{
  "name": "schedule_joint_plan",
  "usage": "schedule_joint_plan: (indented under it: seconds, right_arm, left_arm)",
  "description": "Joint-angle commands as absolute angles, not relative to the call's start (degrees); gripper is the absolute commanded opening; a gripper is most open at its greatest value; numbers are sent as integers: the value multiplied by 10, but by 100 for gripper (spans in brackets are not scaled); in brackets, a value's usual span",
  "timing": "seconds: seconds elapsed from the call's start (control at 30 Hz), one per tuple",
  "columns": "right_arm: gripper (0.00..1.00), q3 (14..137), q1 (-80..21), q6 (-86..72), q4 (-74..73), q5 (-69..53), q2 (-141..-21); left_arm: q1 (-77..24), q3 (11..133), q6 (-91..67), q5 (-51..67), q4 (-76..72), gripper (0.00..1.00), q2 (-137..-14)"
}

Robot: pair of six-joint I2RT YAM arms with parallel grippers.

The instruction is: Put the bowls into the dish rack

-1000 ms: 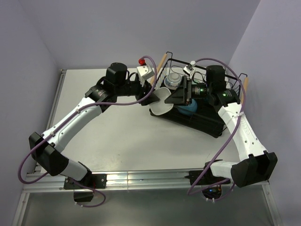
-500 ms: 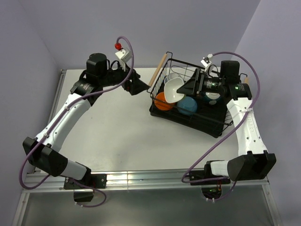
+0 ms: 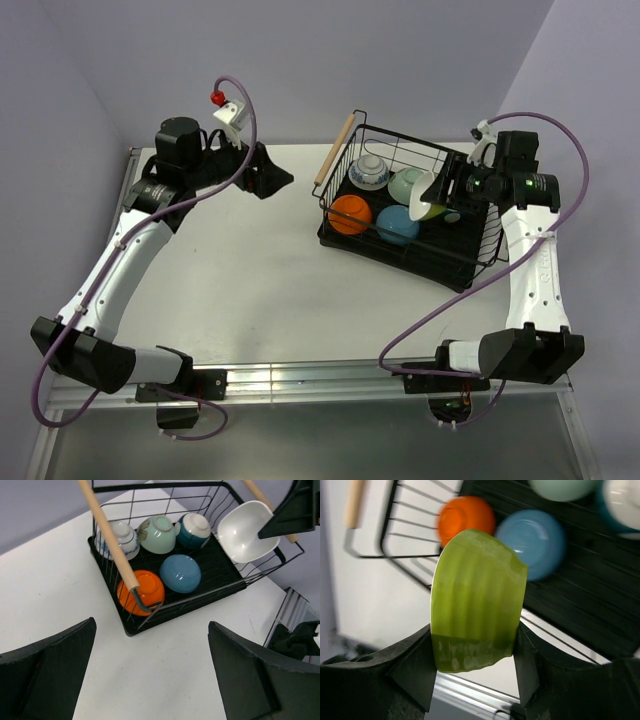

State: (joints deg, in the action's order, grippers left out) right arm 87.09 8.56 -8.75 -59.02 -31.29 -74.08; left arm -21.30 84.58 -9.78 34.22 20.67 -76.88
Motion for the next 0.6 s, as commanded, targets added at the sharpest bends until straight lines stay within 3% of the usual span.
schedule_joint_plan:
  seconds: [0.0,0.57]
  right_arm:
    - [0,895,89,-53,-613,-176,-743]
    - [0,840,76,-6,-572,90,-801]
  left_arm:
    - [-211,836,-118,283,223,100,-757]
    - [-210,767,-112,158,229,99,-729]
